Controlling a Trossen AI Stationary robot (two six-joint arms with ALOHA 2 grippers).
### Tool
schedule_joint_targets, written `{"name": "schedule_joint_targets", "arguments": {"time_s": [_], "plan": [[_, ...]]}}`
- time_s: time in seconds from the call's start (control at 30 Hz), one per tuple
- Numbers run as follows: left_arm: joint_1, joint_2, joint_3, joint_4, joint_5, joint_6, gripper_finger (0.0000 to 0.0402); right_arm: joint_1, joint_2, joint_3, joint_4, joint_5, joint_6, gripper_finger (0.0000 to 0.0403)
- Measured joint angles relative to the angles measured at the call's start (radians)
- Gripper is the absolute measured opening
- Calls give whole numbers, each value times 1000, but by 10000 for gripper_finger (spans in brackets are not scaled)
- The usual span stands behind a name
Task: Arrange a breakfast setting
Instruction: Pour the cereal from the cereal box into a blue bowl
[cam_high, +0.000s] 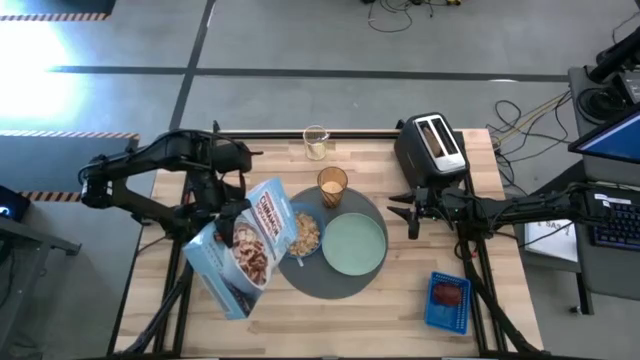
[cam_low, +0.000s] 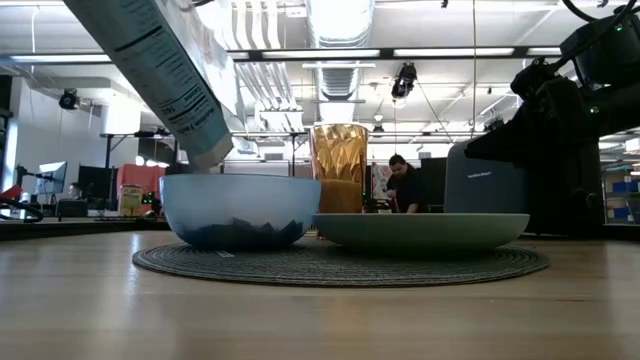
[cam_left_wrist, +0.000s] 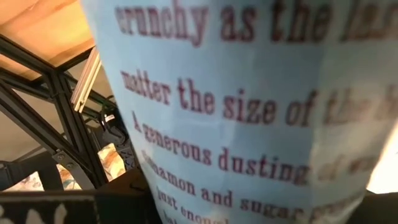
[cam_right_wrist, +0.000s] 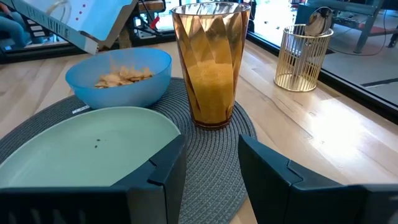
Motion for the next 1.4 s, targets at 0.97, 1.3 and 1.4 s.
{"name": "schedule_joint_targets", "arguments": {"time_s": [0.97,1.3,1.4], "plan": [[-24,-25,-5,-3,-49,65,190,0,0,0,0,0,0,134],[-30,-21,-6,0,-57,84,190,0,0,0,0,0,0,134],[-30,-23,-6,-1,-59,104,190,0,0,0,0,0,-1,134]]}}
